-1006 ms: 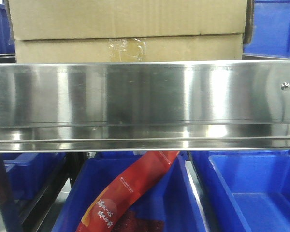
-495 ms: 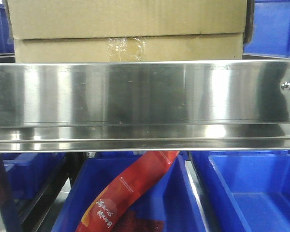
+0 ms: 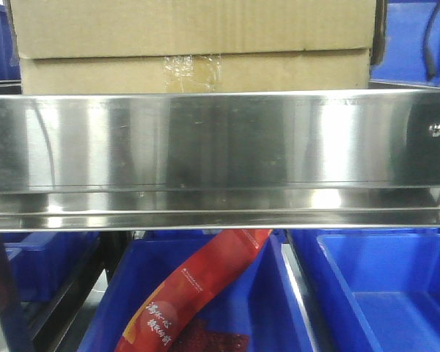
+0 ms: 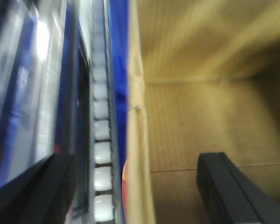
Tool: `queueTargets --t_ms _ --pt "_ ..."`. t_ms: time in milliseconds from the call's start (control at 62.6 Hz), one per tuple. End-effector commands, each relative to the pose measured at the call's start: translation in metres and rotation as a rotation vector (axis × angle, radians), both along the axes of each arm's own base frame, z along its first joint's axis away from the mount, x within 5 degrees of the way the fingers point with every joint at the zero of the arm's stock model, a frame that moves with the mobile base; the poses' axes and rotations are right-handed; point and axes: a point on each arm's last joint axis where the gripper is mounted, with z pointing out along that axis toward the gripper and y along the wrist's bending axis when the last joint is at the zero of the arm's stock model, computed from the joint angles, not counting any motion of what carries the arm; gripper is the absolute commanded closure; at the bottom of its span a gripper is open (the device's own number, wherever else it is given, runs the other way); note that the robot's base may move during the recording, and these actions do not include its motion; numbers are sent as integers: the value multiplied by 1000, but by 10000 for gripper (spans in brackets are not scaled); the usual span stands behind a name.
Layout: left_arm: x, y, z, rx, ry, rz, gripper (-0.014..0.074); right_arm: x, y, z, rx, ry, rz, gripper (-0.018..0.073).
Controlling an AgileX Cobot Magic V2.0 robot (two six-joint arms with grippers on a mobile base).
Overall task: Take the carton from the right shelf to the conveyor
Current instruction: 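Clamp the carton's side walls with both grippers and lift it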
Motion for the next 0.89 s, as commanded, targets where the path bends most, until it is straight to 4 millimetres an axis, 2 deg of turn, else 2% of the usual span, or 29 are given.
queueTargets --t_ms 0,112,208,256,319,415,431,479,639,767,878 --pt "9 0 -7 -2 3 7 162 5 1 -3 -11 -8 -4 2" --pt "15 -1 -16 4 23 8 162 12 3 -12 -16 11 -4 10" --pt "16 -1 -18 17 25 13 198 15 4 -16 -18 19 -5 112" --pt "16 0 -18 26 25 16 251 15 4 -17 -18 21 -5 205" --pt "16 1 -18 30 25 18 379 15 4 -17 -18 21 -5 414" --pt "16 1 -18 39 29 22 626 15 4 -17 -20 24 -4 664" --pt "16 2 -18 41 29 23 647 15 4 -17 -20 24 -4 649" --pt "16 2 -18 41 29 23 597 15 3 -17 -22 24 -5 617" --pt "15 2 -11 35 5 23 607 8 1 -7 -19 1 -7 627" --pt "7 4 13 17 -70 25 607 -7 -3 14 -2 -58 -8 627" --pt "-10 5 43 -28 -155 13 607 -27 -8 37 14 -116 -9 627"
